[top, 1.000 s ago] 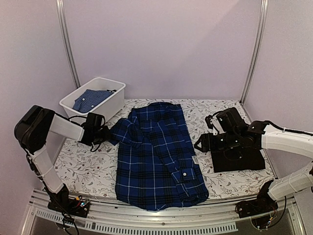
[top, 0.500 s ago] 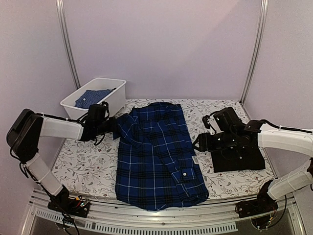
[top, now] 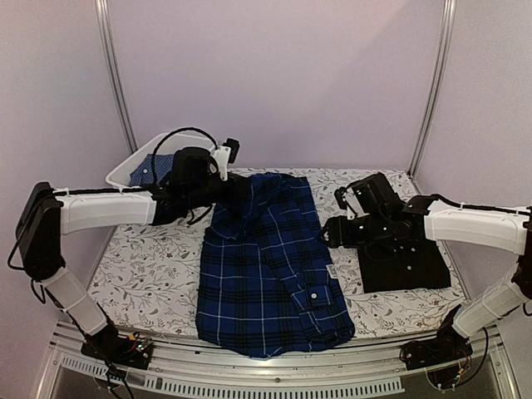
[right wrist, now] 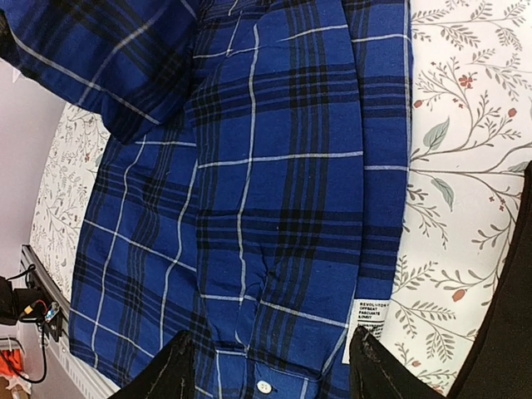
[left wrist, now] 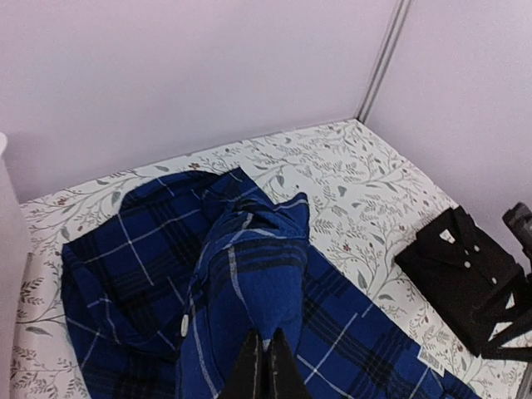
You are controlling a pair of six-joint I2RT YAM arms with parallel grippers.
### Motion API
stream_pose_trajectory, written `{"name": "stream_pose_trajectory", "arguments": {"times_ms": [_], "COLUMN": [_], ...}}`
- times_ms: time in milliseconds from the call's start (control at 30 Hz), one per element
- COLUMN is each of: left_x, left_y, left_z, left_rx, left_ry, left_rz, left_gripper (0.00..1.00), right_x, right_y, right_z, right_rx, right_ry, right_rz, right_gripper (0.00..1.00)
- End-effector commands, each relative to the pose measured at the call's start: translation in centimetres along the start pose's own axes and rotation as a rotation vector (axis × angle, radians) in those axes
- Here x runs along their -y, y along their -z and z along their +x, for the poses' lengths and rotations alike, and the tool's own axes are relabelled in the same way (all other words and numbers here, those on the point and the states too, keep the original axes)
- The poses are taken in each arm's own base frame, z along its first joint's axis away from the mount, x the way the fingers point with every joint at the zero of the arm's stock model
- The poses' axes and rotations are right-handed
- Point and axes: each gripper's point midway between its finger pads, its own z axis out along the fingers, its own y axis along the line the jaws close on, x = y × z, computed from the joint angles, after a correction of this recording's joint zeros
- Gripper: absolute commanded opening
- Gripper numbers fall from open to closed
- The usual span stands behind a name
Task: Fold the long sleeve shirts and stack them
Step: Adjust the sleeve of the 1/3-folded shirt, then pick up the sleeve from the 1/3-folded shirt.
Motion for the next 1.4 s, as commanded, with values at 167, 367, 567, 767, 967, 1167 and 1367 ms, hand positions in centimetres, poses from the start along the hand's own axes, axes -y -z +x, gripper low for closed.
{"name": "stream_pose_trajectory", "arguments": {"times_ms": [167, 367, 567, 767, 967, 1167, 1367], "left_x": [7.6, 5.2, 0.5, -3.4, -7.3, -10.1, -10.6], "left_y": [-4.2, -2.6, 0.5, 4.4, 7.7, 10.2, 12.4], "left_z": [9.0, 7.3, 6.1, 4.3, 3.9, 4.7, 4.5], "left_rx": [-0.250, -0.174, -0.124, -0.060, 0.000, -0.051, -0.007], "left_ry": [-0.063, 0.046, 0.152, 0.195, 0.390, 0.294, 0.297], "left_rz": [0.263, 0.174, -0.010, -0.224, -0.222, -0.393, -0.426], "left_gripper": [0.23, 0.75, 1.00, 1.00, 1.00, 1.00, 1.00], "right_x": [-0.7, -1.6, -2.0, -3.8, -5.9, -5.2, -3.2], "right_y": [-1.3, -2.6, -5.1, -7.7, -11.1, -14.9, -17.9], "right_z": [-3.0, -4.3, -4.8, -3.6, -2.5, -2.7, -2.1], "right_rx": [0.061, 0.069, 0.039, -0.002, -0.041, -0.072, -0.118], "right_ry": [-0.002, 0.005, 0.046, 0.115, 0.185, 0.189, 0.182], "right_rz": [-0.028, -0.053, 0.000, 0.051, 0.101, 0.200, 0.288], "right_gripper": [0.62, 0.62, 0.63, 0.63, 0.62, 0.58, 0.58]}}
